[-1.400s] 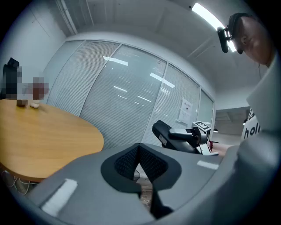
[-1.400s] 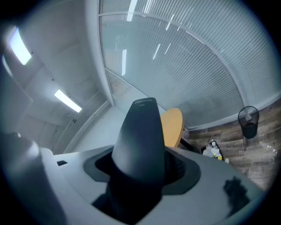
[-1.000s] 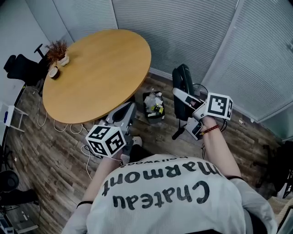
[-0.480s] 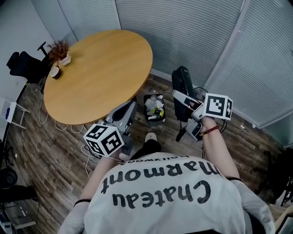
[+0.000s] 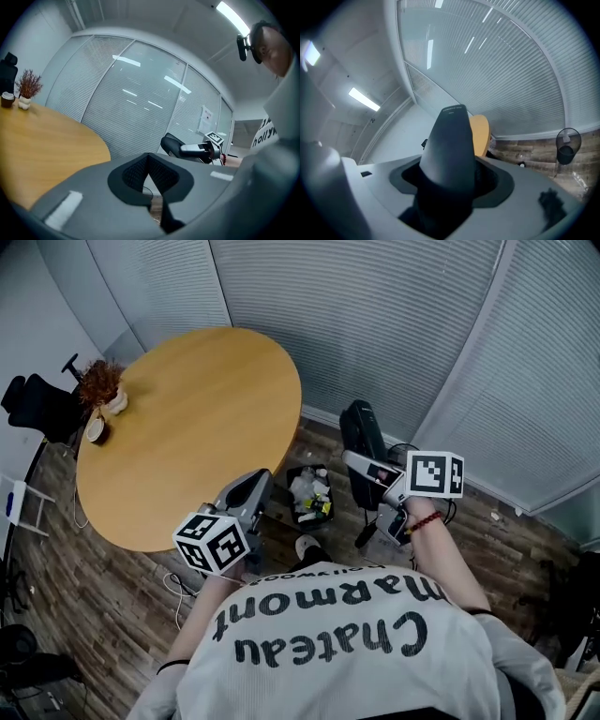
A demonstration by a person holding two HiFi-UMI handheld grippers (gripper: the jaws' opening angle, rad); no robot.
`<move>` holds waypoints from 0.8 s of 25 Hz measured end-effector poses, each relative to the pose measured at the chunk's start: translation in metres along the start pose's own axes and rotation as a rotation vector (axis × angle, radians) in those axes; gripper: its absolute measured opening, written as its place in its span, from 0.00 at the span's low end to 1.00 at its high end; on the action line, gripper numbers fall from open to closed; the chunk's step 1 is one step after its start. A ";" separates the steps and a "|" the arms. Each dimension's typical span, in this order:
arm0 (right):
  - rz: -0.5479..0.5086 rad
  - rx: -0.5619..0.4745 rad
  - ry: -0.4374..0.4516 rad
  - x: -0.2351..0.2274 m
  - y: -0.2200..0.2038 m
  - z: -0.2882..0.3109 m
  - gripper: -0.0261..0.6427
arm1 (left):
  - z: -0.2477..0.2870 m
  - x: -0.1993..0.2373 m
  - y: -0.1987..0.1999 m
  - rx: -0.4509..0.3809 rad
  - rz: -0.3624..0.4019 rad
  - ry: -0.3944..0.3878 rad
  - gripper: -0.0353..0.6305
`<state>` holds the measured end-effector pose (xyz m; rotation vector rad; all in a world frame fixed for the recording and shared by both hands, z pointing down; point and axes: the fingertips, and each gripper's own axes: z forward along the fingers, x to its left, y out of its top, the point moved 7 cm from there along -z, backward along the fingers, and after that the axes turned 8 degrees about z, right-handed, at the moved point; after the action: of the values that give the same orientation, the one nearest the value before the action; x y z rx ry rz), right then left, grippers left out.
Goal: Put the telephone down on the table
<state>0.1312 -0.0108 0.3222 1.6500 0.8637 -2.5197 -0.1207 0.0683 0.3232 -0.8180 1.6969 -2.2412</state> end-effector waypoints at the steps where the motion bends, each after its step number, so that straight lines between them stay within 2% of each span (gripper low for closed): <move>1: -0.002 0.001 0.000 -0.001 0.006 0.005 0.50 | 0.006 0.006 0.002 -0.006 -0.009 0.000 0.06; 5: -0.011 0.008 0.021 0.004 -0.007 -0.002 0.50 | -0.002 0.001 -0.005 -0.002 0.008 0.006 0.06; 10: -0.014 0.027 0.002 0.003 -0.005 -0.003 0.50 | 0.011 -0.005 -0.002 0.011 0.012 -0.006 0.06; 17: -0.056 0.056 -0.001 0.002 -0.007 -0.001 0.50 | 0.027 -0.015 0.017 -0.094 0.024 -0.031 0.06; 20: -0.026 0.041 0.033 0.000 -0.007 0.000 0.50 | 0.030 -0.019 0.018 -0.086 0.030 -0.048 0.06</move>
<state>0.1287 -0.0050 0.3252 1.7083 0.8471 -2.5511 -0.0912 0.0478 0.3062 -0.8522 1.7822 -2.1251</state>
